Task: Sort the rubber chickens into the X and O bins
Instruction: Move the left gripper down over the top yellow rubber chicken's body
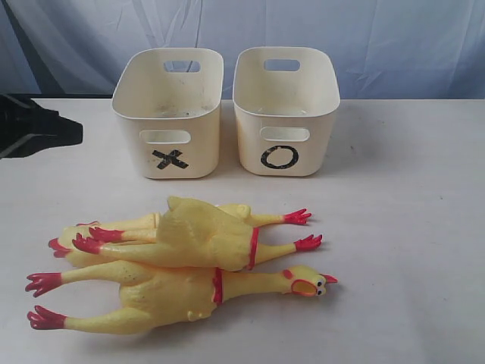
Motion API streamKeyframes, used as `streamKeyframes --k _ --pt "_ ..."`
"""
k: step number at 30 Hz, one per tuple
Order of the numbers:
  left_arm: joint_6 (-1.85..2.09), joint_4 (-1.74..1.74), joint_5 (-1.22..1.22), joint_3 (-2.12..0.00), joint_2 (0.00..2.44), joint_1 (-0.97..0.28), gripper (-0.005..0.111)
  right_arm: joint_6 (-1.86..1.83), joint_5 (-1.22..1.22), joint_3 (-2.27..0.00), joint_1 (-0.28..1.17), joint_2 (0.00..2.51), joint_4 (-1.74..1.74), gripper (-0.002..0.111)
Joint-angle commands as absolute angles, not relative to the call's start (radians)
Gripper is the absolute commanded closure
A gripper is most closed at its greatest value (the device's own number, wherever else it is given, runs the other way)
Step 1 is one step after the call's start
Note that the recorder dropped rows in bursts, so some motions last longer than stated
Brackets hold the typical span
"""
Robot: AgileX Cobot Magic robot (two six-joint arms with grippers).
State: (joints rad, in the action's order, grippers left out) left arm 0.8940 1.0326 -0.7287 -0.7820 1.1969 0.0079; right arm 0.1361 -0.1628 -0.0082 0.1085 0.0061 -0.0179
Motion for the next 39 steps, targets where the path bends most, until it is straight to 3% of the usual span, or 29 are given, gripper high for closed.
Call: streamKeyframes --k 1,11,24,39 --pt "0.904 0.956 -0.837 -0.813 1.251 0.007 0.104 0.133 -0.152 0.000 0.113 0.000 -0.017 0.108" --pt "1.407 0.821 -1.024 -0.840 1.286 -0.072 0.058 0.133 -0.150 0.000 0.113 0.000 -0.017 0.108" --pt "1.637 0.544 -0.914 -0.840 1.287 -0.222 0.057 0.133 -0.150 0.000 0.113 0.000 -0.017 0.108" --pt "1.631 0.733 -0.852 -0.840 1.397 -0.243 0.057 0.133 -0.150 0.000 0.113 0.000 -0.017 0.108"
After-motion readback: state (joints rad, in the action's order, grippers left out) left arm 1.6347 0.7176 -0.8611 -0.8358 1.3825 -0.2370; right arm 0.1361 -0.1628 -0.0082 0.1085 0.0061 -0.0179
